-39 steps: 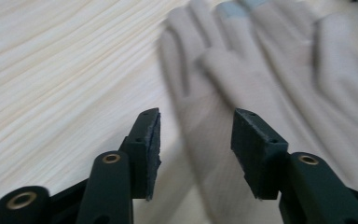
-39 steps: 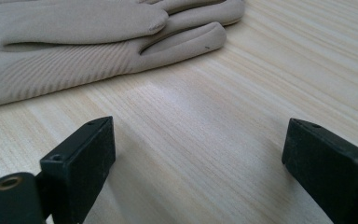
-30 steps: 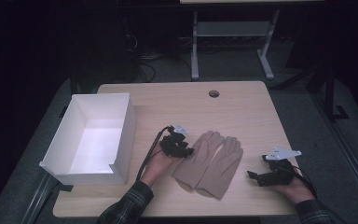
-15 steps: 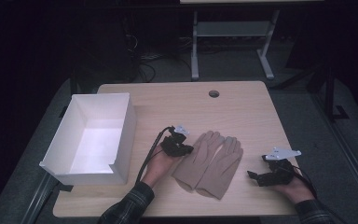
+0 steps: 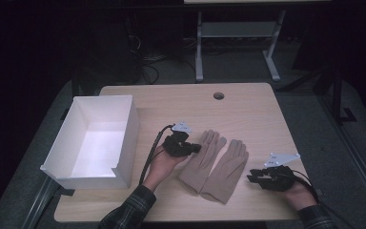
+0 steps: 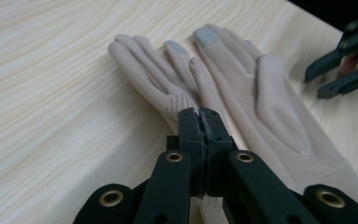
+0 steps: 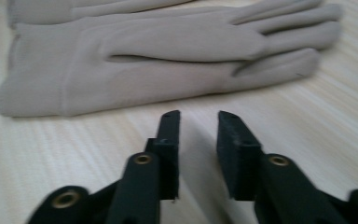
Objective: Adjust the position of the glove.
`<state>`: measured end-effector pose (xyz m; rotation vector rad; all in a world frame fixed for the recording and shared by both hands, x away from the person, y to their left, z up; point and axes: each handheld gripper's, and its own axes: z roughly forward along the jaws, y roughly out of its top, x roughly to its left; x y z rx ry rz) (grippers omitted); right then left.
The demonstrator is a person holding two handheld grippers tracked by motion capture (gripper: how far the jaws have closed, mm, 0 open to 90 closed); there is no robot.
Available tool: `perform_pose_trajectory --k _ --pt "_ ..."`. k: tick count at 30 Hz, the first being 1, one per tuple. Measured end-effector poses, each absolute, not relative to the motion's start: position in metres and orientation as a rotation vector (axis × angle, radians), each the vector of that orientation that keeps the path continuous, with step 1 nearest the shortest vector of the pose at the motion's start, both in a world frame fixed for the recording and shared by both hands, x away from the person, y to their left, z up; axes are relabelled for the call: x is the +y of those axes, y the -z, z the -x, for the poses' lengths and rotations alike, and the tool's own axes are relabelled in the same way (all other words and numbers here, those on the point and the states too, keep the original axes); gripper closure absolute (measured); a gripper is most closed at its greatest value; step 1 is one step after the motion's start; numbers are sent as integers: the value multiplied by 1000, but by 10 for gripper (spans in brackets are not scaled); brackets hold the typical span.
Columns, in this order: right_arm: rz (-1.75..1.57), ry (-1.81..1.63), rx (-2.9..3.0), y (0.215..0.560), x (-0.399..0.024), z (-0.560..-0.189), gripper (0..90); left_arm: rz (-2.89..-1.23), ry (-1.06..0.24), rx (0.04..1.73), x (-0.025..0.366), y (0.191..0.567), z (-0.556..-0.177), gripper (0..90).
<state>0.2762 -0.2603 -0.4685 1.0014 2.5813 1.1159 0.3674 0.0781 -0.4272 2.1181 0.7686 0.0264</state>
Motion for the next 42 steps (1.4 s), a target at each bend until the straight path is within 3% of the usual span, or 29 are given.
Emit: perform_pose_trajectory --k 4,6,42 --pt "-969 -1122 2610 469 -253 -276 886 -2107 -13 760 76 424 -366 890" --pt "-959 -1133 2613 469 -249 -277 898 -2105 -10 750 74 422 -365 890" --pt "-882 -1159 2649 472 -194 -300 898 -2085 -32 670 54 410 -363 890"
